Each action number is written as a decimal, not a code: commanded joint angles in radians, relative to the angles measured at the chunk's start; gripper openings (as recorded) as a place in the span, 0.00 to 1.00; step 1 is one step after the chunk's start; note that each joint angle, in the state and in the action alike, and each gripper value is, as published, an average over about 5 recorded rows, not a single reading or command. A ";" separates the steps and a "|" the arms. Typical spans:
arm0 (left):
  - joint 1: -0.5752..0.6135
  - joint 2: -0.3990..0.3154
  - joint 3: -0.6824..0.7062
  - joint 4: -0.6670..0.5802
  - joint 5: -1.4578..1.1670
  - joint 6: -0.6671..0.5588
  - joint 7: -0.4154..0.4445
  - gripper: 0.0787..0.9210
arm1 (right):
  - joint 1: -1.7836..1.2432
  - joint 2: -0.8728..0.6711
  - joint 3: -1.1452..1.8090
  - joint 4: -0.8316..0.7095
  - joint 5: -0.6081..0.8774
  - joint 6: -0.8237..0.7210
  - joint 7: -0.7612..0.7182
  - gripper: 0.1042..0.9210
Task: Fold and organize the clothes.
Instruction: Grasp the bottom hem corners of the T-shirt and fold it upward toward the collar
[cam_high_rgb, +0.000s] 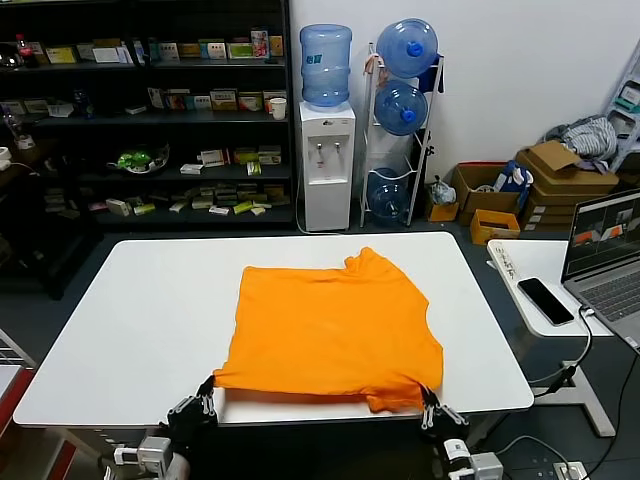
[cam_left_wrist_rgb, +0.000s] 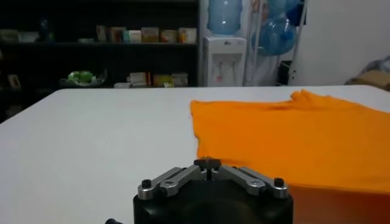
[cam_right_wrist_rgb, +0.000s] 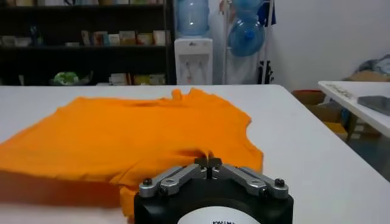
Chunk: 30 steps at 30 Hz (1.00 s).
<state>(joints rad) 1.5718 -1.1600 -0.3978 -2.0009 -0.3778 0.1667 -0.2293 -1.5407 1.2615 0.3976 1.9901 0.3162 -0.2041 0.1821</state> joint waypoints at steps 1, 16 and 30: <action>-0.404 0.033 0.094 0.270 -0.083 -0.034 0.013 0.01 | 0.357 -0.014 -0.037 -0.185 0.111 -0.093 0.064 0.03; -0.649 0.005 0.183 0.575 -0.050 -0.011 0.071 0.01 | 0.609 -0.037 -0.218 -0.464 0.184 -0.184 0.014 0.10; -0.216 0.040 0.074 0.226 -0.026 0.009 0.057 0.39 | 0.242 -0.140 -0.031 -0.240 0.057 -0.066 -0.087 0.59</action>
<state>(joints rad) 1.1290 -1.1208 -0.2801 -1.6203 -0.4264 0.1710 -0.1797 -1.1384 1.1686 0.2850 1.6901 0.4261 -0.3157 0.1505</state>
